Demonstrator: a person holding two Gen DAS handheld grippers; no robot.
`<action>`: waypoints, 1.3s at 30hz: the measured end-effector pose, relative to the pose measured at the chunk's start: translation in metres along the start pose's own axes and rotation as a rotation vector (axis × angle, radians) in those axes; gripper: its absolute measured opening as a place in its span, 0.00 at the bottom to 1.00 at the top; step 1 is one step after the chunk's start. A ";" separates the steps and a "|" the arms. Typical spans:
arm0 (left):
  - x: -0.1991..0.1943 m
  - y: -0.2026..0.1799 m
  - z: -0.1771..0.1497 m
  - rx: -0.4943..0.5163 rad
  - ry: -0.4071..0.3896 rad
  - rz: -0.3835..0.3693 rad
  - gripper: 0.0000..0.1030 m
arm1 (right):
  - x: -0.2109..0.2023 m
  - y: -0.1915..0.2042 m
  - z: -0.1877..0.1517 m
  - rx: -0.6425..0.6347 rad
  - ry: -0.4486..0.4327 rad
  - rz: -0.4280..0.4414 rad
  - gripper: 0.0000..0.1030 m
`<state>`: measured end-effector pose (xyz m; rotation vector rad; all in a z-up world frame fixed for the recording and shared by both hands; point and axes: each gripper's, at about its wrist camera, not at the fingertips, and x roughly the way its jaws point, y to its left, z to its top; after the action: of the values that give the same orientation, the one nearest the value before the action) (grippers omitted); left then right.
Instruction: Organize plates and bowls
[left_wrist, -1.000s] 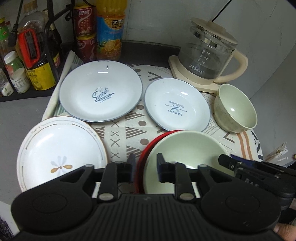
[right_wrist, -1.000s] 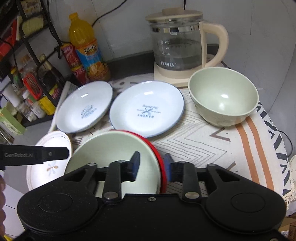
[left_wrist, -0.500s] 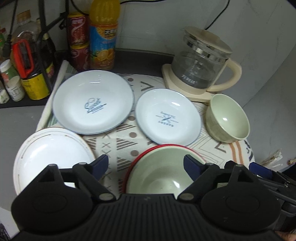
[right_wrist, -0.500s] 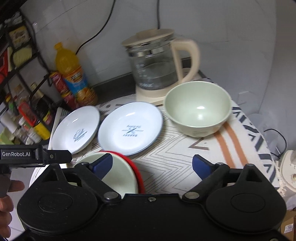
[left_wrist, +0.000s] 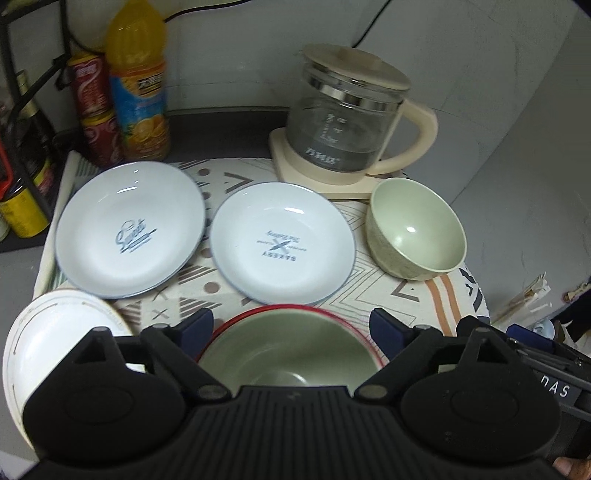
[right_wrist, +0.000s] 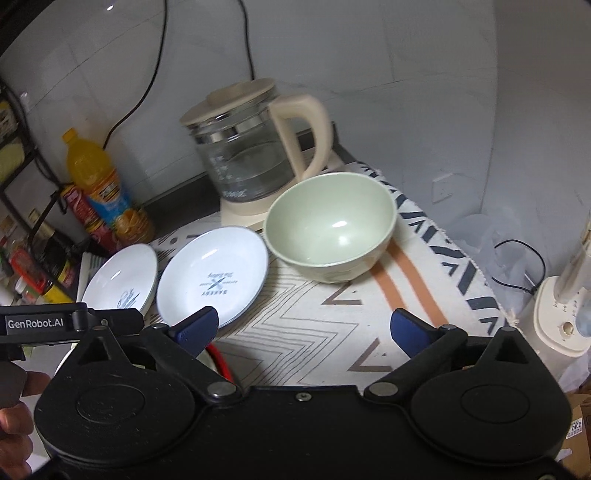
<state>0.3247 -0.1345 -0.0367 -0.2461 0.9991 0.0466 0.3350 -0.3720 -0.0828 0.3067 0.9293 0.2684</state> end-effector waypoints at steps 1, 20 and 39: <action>0.002 -0.003 0.001 0.005 0.002 -0.006 0.87 | -0.001 -0.002 0.001 0.009 -0.002 -0.007 0.97; 0.046 -0.056 0.033 0.124 0.020 -0.104 0.87 | 0.002 -0.044 0.017 0.113 -0.045 -0.110 0.97; 0.105 -0.084 0.068 0.154 0.032 -0.159 0.77 | 0.060 -0.055 0.048 0.165 -0.018 -0.125 0.74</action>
<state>0.4510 -0.2083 -0.0740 -0.1849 1.0069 -0.1792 0.4131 -0.4081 -0.1209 0.4006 0.9506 0.0738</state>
